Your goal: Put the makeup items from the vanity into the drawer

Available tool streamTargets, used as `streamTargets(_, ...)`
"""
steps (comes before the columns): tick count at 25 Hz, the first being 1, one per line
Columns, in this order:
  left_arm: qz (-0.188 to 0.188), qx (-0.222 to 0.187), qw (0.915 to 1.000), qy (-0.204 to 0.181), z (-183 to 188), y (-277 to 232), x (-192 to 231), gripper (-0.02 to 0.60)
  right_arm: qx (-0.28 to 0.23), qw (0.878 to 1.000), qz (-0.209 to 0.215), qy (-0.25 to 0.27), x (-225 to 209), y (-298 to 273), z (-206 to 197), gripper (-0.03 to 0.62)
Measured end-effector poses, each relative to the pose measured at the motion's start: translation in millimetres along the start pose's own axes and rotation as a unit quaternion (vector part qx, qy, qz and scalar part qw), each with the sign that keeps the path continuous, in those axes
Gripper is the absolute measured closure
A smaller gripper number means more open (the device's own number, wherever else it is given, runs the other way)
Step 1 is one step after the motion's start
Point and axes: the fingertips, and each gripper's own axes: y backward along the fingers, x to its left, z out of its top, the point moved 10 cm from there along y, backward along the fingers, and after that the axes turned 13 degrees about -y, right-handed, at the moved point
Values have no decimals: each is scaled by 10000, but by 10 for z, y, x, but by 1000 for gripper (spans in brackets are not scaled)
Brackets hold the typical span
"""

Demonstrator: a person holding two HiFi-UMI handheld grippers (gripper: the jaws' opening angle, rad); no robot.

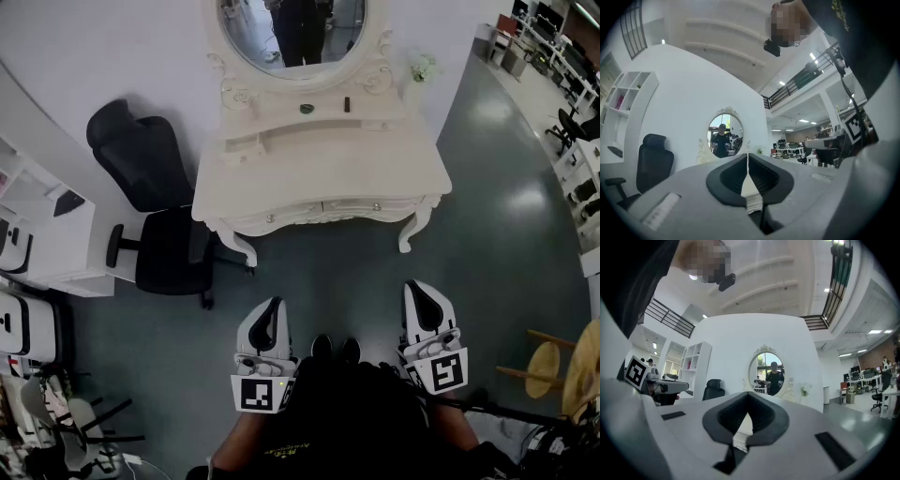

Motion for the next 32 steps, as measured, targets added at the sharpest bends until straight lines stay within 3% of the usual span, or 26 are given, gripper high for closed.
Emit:
streamTargets(18,91,-88,9999,43,-46,-79,12,558,-2,9998,134,-131,-9,-93,-32,594)
streamTargets(22,77,50,9999,69,-97,-197,-34,558,64,9995,273,-166,-79,-185,-82,594)
streamTargets(26,109,-155,9998,110,-79,-391,-84,558,-23,9986,498,-161,-206,-296,-44,592)
streamTargets(32,43,-87,9999,105,-141,-710,-29,558,35,9988,358,-333,-464,-511,-62,593)
